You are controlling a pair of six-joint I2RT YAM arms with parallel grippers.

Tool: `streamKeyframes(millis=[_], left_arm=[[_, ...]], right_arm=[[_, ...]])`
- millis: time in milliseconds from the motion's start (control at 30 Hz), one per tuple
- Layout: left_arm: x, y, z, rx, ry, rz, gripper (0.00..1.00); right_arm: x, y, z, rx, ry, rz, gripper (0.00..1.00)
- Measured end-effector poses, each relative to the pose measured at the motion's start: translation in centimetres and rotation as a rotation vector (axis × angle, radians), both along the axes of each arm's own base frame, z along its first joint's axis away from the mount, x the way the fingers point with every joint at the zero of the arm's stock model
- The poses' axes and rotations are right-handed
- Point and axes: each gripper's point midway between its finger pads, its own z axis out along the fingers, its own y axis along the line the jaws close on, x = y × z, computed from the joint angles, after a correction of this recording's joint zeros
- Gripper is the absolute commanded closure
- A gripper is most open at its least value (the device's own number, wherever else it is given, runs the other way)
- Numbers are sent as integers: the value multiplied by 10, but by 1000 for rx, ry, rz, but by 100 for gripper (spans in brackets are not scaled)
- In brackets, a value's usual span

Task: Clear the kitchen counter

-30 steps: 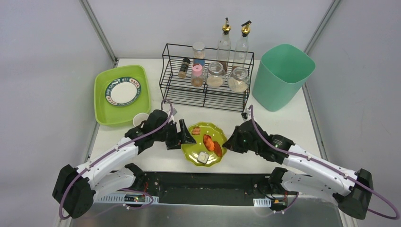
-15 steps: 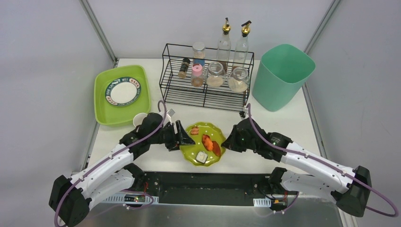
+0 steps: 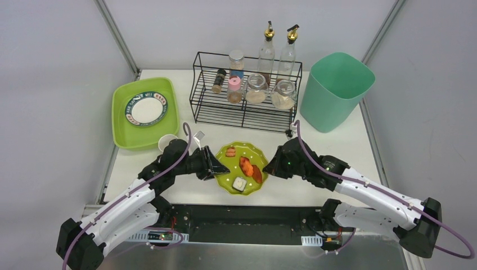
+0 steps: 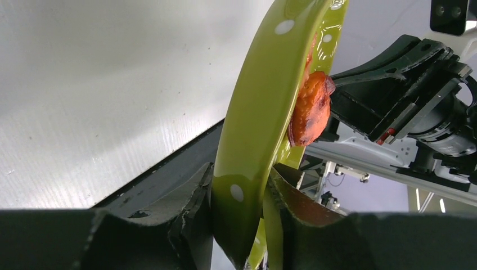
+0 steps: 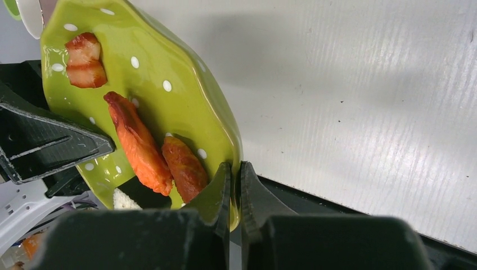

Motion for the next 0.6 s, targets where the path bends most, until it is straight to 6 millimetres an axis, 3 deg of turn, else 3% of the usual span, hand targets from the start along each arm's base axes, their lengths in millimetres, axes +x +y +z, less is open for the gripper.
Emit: streamKeyframes(millis=[200,600], left_arm=[[-2,0,1,-33,7,14,100],[-2,-2,13,-115,-17,35,100]], right_arm=[[-1,-1,-1,-2,6,-2,100],[-2,-5,10,20,-13,-10,96]])
